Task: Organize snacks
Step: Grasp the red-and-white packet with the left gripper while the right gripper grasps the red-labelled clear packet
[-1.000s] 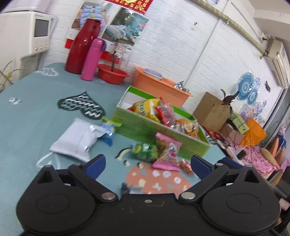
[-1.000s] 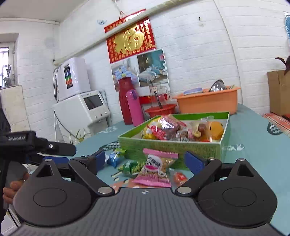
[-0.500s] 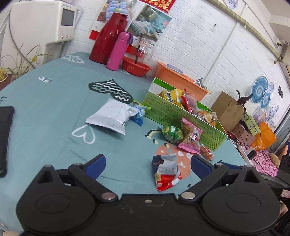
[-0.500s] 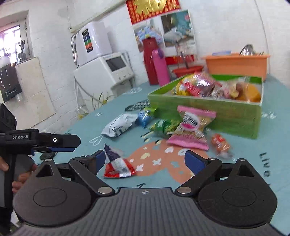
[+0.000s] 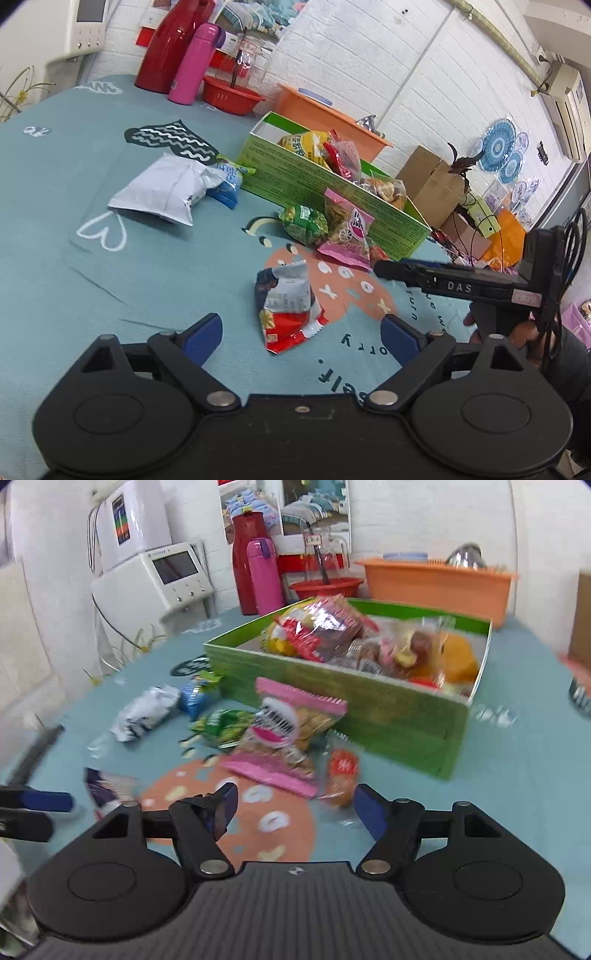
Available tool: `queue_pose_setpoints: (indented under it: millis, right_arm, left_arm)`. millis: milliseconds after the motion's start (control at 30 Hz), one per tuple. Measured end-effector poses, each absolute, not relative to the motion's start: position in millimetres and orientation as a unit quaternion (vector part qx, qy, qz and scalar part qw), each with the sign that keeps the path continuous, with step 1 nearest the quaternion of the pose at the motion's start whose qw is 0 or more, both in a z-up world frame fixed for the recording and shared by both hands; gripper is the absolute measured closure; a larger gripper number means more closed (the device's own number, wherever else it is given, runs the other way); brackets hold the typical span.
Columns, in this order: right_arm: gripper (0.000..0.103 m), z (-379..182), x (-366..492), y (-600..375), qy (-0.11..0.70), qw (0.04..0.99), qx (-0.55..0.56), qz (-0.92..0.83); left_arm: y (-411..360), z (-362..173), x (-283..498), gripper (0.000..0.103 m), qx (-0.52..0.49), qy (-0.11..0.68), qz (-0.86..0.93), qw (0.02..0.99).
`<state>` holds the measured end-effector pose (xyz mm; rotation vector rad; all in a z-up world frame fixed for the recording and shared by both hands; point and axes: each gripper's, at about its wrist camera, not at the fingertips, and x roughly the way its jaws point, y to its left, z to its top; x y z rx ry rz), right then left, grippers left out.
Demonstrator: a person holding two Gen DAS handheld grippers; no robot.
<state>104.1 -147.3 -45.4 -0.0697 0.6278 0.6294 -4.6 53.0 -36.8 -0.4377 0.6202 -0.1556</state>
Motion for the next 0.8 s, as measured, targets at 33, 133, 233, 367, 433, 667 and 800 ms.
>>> queue_pose_setpoints:
  millis: [33, 133, 233, 367, 433, 667, 800]
  right_arm:
    - [0.000, -45.7, 107.7, -147.1, 0.301, 0.902, -0.042, 0.306]
    - [0.000, -48.8, 117.5, -145.3, 0.300, 0.907, -0.060, 0.289]
    - [0.000, -56.5, 132.1, -142.0, 0.328, 0.899, -0.066, 0.283]
    - [0.034, -56.0, 122.5, -141.0, 0.320, 0.899, -0.090, 0.286]
    - [0.049, -55.6, 112.2, -142.0, 0.318, 0.899, -0.090, 0.287]
    - [0.055, -53.4, 69.1, -135.1, 0.326, 0.889, -0.082, 0.311]
    - [0.044, -53.8, 60.1, -125.8, 0.319, 0.894, -0.093, 0.301]
  left_arm:
    - [50.5, -37.1, -1.3, 0.000, -0.210, 0.307, -0.076, 0.925]
    - [44.2, -38.7, 6.1, 0.000, -0.205, 0.315, -0.079, 0.923]
    - [40.4, -40.1, 12.3, 0.003, -0.206, 0.322, -0.078, 0.921]
    - [37.7, -40.2, 21.2, 0.007, -0.203, 0.326, -0.076, 0.920]
    - [35.5, -40.8, 27.5, 0.016, -0.197, 0.330, -0.074, 0.920]
    - [33.5, -42.9, 47.3, 0.074, -0.184, 0.341, -0.075, 0.919]
    - [28.7, -42.0, 52.2, 0.073, -0.168, 0.342, -0.074, 0.921]
